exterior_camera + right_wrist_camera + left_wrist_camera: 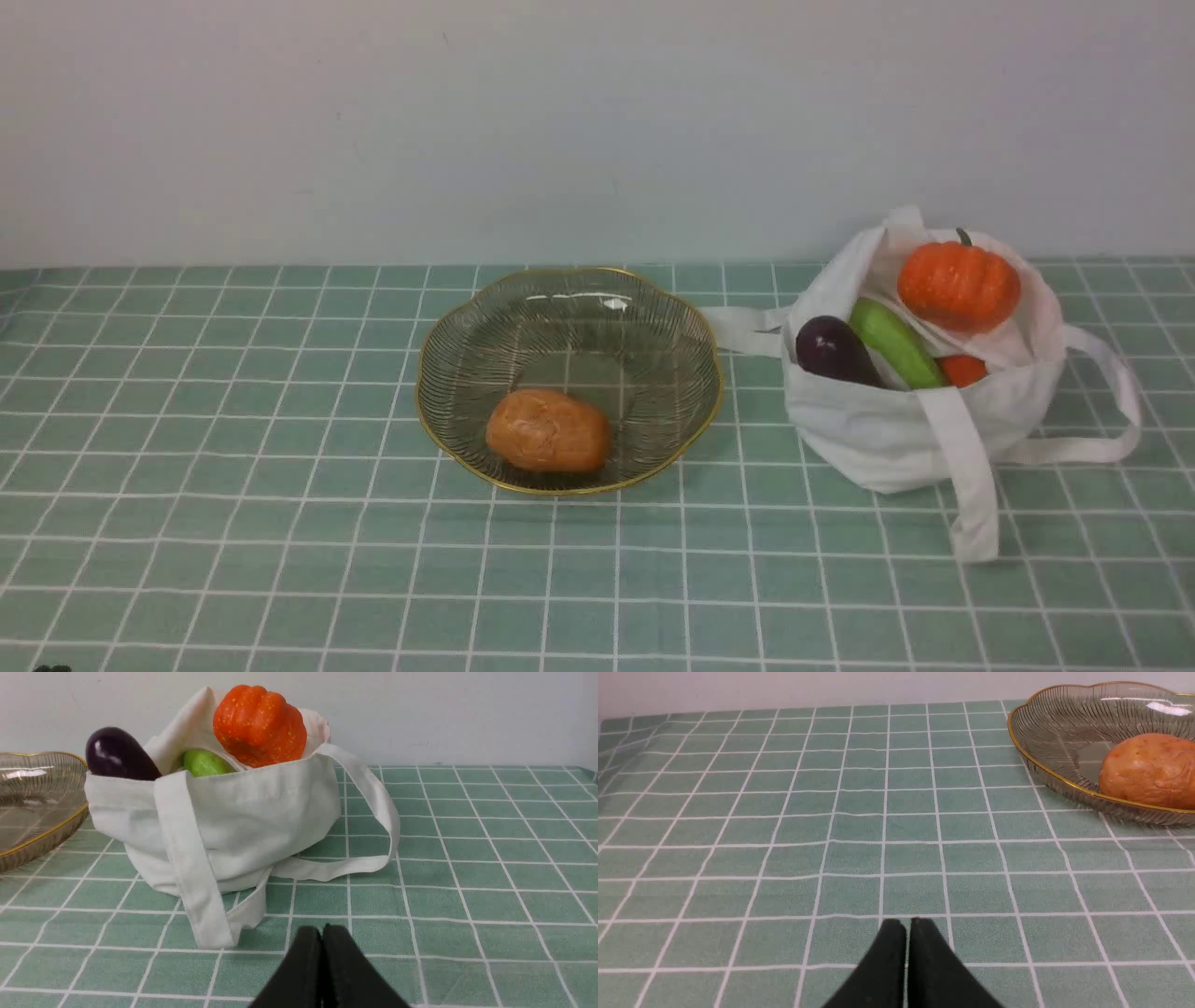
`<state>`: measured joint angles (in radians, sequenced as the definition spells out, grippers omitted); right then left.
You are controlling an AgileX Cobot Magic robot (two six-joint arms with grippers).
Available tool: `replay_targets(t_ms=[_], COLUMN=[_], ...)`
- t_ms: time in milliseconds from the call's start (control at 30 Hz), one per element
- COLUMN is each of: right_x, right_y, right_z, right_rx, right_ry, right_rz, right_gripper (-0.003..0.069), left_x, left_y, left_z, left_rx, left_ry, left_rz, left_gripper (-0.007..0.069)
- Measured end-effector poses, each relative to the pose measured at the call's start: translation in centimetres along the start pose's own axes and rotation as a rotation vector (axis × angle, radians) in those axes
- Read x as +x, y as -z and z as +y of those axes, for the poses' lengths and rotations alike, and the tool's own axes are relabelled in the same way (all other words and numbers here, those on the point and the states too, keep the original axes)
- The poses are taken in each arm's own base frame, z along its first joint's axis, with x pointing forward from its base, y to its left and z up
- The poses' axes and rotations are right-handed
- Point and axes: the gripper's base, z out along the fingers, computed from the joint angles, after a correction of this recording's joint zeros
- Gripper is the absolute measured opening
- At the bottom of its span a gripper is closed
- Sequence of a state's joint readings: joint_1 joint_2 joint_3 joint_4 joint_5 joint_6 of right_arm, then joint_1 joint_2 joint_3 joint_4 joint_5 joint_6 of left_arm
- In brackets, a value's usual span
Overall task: Take vegetables from cloth bag on blue coffee tablecloth place on plate.
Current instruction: 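Reach into the cloth bag toward the pumpkin with the right gripper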
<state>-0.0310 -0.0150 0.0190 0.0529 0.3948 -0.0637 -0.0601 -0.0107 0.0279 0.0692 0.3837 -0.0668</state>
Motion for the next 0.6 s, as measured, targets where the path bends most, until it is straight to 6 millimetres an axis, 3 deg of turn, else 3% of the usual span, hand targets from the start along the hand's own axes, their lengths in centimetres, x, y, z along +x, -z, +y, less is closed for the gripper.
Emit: replay_targets(t_ms=[600], right_x=[0.00], right_y=[0.00], right_z=[0.16], right_rx=[-0.029], right_ry=[0.005], right_rz=[-0.001], right_gripper=[-0.0014], left_x=[0.00], left_y=[0.00], left_z=[0.00], left_rx=[0.000], left_ry=[0.000], left_rz=[0.000], left_gripper=[-0.0008])
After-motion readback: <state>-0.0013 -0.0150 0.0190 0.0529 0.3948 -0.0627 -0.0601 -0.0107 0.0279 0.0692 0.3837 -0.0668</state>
